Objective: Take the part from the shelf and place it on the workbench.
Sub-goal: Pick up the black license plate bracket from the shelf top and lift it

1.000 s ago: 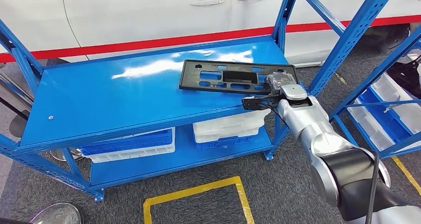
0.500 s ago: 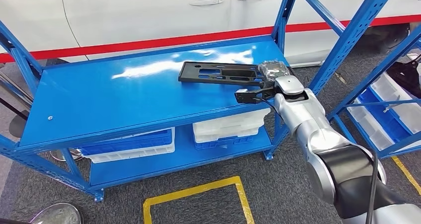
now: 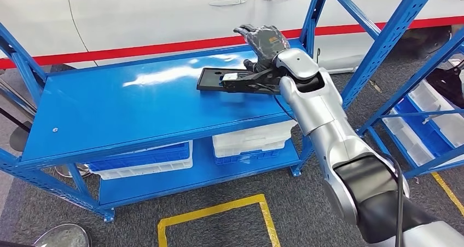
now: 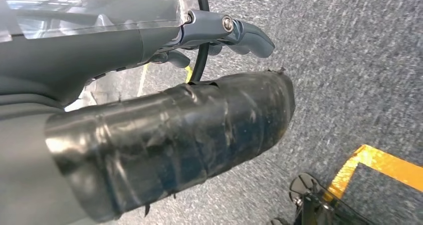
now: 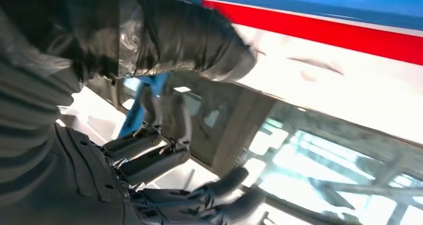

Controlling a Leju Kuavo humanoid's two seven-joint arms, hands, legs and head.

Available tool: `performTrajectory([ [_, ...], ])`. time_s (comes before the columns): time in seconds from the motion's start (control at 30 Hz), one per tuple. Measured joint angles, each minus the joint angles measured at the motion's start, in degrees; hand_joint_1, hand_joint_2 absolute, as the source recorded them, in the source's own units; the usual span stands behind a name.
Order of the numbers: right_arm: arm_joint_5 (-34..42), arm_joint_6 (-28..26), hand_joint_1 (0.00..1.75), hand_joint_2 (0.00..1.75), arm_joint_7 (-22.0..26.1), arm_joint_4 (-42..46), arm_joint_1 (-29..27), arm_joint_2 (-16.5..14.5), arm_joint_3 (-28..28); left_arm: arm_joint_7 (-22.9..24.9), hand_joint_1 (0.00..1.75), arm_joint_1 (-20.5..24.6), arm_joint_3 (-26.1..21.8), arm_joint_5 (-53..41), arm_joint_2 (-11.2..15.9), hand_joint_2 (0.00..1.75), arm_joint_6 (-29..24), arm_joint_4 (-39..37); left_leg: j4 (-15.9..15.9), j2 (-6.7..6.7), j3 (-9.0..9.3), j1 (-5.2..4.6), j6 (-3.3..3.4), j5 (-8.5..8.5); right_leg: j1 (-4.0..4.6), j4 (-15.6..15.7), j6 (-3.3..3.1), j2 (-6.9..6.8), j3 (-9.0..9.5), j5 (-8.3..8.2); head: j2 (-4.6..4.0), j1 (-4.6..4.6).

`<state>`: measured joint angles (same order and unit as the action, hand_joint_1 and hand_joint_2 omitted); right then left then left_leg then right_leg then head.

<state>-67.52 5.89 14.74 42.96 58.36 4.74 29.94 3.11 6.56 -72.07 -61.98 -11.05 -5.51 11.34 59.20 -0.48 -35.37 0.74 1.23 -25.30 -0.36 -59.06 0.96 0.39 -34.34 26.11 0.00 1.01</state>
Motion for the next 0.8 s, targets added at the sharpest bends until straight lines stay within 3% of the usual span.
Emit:
performTrajectory([
  [0.3, 4.0, -2.64, 0.0, 0.0, -0.78, -2.78, -0.21, 0.03, 6.93, -0.47, 0.0, 0.03, -0.33, 0.04, 0.01, 0.0, 0.01, 0.01, 0.01, -0.05, 0.0, -0.02, 0.0, 0.0, -0.01, 0.01, 0.0, -0.04, 0.01, 0.0, 0.0, 0.0],
  [0.8, 4.91, -4.61, 0.0, 0.0, -3.18, -9.98, -1.72, 0.06, 7.83, -0.58, 0.0, 0.06, -0.34, -0.65, 0.01, 0.0, -0.01, 0.01, 0.01, -0.03, 0.01, -0.01, 0.0, 0.0, -0.01, 0.01, 0.0, -0.03, -0.01, 0.0, 0.0, 0.0],
])
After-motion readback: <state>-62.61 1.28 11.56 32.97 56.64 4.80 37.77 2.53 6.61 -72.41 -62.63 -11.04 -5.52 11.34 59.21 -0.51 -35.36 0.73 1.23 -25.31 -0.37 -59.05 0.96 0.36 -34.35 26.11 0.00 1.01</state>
